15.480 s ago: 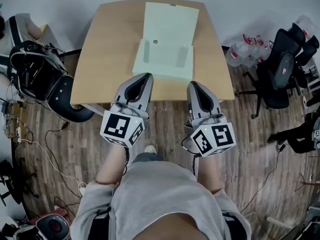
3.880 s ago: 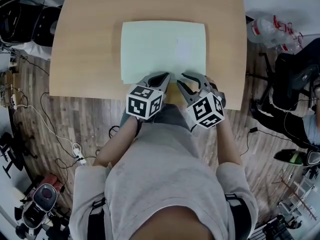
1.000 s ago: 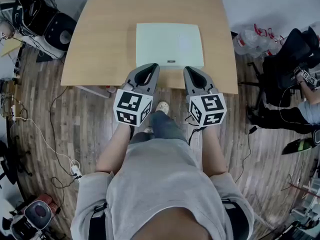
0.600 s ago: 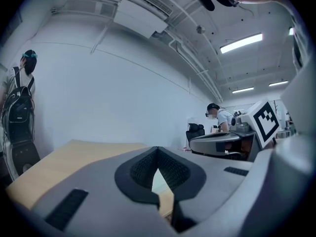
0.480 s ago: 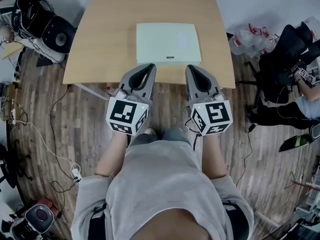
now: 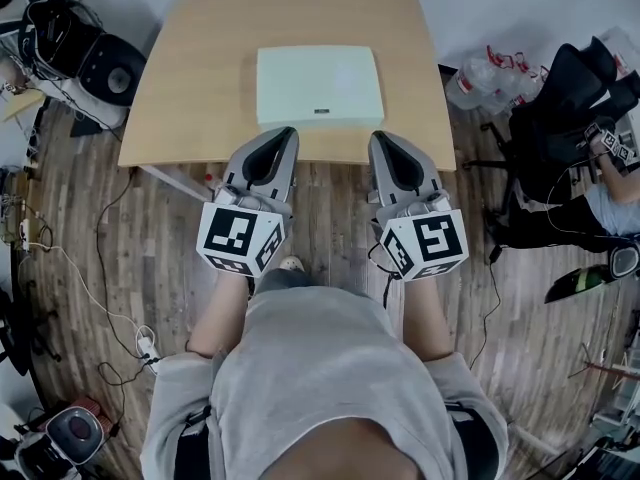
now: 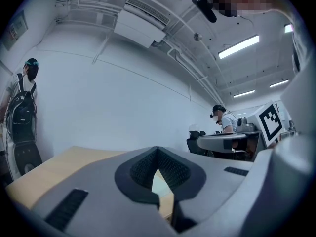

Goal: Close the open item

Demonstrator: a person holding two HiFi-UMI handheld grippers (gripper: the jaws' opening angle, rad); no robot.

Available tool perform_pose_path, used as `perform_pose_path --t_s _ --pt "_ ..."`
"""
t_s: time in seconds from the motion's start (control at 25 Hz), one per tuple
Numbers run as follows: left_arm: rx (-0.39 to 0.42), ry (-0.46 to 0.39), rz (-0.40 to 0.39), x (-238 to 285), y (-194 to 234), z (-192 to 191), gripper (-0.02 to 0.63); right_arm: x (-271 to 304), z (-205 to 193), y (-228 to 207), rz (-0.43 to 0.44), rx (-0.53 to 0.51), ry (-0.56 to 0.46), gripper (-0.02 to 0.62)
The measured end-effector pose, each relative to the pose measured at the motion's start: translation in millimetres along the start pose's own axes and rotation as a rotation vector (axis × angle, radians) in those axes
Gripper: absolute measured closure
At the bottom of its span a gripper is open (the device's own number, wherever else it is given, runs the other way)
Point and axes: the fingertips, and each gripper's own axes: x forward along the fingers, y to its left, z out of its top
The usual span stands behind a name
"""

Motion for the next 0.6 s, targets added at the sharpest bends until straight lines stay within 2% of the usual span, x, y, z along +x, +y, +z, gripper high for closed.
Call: perform_pose_path --t_s 0.6 --pt "0.017 -0.028 0.095 -29 -77 9 0.594 -79 9 -11 0.065 0.006 -0.05 0.586"
